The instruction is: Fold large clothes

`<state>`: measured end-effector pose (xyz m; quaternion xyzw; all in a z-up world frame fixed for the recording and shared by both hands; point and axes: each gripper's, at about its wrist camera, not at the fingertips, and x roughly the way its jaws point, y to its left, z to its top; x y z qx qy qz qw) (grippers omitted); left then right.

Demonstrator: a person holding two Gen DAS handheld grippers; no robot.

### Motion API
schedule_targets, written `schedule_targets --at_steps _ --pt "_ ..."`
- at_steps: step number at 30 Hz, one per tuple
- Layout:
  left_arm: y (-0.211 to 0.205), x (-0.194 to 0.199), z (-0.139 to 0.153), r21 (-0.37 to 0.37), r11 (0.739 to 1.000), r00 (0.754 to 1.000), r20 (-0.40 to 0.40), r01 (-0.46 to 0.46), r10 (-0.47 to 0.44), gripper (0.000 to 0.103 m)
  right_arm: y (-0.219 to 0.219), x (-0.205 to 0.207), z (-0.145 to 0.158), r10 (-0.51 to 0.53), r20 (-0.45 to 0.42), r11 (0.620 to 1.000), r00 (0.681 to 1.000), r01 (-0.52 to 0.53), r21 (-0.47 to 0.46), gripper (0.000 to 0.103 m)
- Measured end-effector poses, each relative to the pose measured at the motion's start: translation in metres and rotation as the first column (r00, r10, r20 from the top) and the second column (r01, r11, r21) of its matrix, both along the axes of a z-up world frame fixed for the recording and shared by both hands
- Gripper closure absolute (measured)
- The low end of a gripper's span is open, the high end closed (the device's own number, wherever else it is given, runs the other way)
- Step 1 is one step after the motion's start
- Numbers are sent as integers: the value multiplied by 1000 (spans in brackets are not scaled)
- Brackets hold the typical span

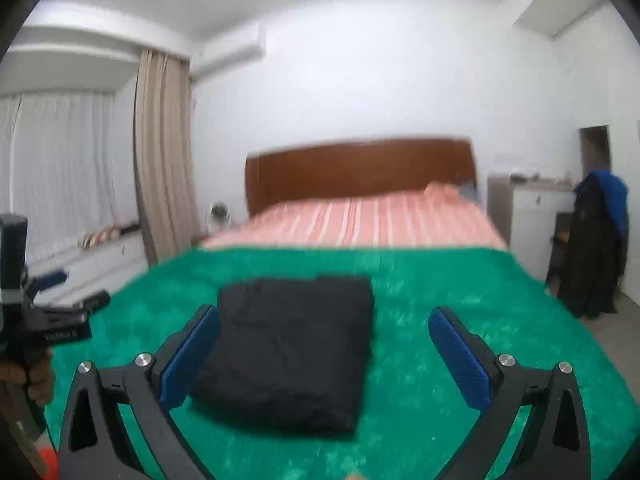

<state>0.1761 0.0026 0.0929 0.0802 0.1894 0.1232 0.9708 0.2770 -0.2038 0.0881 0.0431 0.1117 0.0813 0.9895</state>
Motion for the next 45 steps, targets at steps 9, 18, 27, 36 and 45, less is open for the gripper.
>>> schedule_targets --at_steps 9,18,27,36,45 --pt "-27 -48 28 -18 999 999 29 36 -36 0 11 -27 12 -61 -92 996 994 54 -75 0" --pt "-35 -71 26 -82 996 999 -24 41 -43 0 23 -49 9 -64 -213 995 975 46 -91 0" --pt "-43 -90 29 -180 977 987 -100 110 -130 0 39 -69 9 -44 -300 996 953 19 -88 0" --pt "-51 -89 17 -142 990 983 -177 27 -52 0 40 -89 15 -105 -328 991 939 72 -109 0" --pt "-53 -96 19 -137 990 965 -253 29 -63 0 43 -96 18 -113 -340 987 933 66 -146 0"
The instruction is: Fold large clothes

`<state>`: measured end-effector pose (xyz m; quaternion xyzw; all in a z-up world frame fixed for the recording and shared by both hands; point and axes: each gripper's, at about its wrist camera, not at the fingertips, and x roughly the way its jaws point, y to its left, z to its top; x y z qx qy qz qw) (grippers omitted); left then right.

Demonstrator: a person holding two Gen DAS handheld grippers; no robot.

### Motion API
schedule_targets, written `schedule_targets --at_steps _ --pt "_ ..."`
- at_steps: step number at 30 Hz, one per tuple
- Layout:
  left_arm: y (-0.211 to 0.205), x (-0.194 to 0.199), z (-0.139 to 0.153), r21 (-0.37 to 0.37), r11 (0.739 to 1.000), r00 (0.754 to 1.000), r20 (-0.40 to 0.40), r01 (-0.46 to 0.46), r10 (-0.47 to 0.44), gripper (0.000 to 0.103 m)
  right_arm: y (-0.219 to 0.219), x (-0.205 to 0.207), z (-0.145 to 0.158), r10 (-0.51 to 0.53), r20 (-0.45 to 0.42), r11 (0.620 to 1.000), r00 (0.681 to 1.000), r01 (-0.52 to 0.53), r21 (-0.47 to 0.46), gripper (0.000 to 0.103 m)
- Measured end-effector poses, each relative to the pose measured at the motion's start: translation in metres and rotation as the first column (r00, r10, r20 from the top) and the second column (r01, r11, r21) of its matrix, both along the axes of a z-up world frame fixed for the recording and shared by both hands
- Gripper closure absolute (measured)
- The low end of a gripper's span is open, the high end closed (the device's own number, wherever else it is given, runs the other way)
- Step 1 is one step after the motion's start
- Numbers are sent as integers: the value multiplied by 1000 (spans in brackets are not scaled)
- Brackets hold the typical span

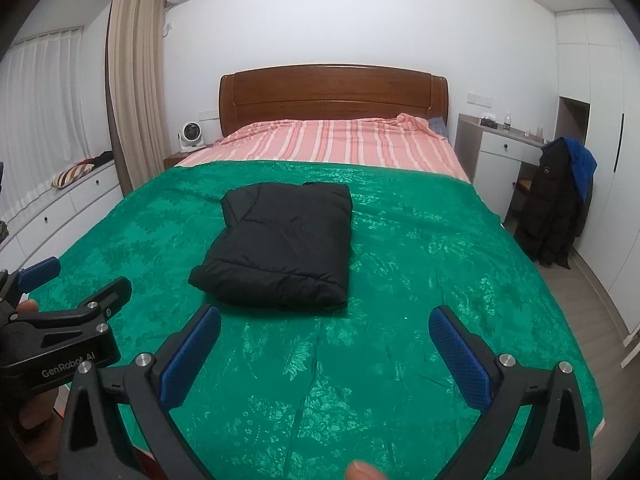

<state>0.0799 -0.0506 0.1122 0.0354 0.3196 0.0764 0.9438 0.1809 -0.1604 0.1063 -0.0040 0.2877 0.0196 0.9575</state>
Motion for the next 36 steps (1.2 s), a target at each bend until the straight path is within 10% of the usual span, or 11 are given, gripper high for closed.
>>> schedule_targets --at_steps 36 --pt "1 -5 -2 14 1000 1000 -15 3 -2 0 15 -10 0 41 -18 998 999 -42 -38 0"
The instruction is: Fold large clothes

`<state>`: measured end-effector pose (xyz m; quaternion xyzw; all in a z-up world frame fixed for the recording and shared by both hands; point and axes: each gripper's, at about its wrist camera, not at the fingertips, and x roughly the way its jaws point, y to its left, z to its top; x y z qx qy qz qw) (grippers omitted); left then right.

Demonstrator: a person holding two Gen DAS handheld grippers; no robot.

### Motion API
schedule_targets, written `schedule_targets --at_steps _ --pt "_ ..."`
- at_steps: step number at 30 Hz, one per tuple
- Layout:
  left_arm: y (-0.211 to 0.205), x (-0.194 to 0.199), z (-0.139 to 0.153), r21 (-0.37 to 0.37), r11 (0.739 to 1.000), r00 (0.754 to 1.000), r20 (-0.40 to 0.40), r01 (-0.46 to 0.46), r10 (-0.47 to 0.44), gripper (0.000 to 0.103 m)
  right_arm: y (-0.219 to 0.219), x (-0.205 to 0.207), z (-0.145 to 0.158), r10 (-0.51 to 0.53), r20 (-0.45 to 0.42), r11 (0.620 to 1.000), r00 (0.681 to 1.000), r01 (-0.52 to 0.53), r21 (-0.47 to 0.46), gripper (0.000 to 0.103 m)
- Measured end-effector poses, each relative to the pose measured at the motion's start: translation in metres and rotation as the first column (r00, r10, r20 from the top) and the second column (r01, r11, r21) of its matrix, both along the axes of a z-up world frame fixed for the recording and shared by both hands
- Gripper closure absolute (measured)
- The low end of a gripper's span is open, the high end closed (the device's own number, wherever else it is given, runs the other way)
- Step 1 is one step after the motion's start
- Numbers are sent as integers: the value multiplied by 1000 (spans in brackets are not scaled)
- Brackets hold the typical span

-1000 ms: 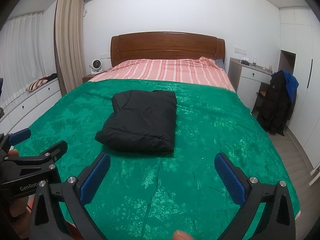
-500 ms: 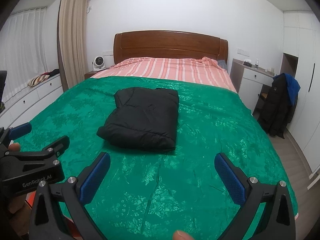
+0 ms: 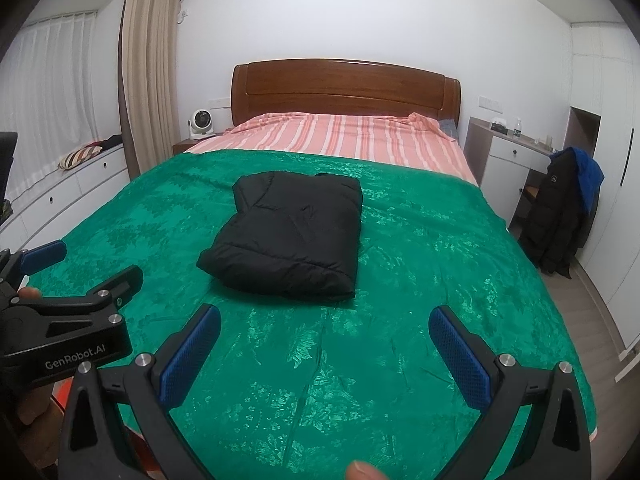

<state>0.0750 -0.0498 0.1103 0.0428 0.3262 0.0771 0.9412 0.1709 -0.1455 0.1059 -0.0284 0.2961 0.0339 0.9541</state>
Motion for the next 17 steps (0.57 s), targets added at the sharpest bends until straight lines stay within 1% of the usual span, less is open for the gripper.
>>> schedule_targets --at_steps 10,15,17 --pt "-1 -1 -3 -10 1000 1000 6 3 -3 0 0 1 0 -1 -3 1000 1000 1 -3 0" --pt "-3 -2 -2 -2 1000 1000 22 5 -5 0 0 1 0 0 -2 1000 1000 0 -2 0" --pt "-6 -4 -1 16 1000 999 35 7 -7 0 0 0 0 -2 -2 1000 1000 2 3 0"
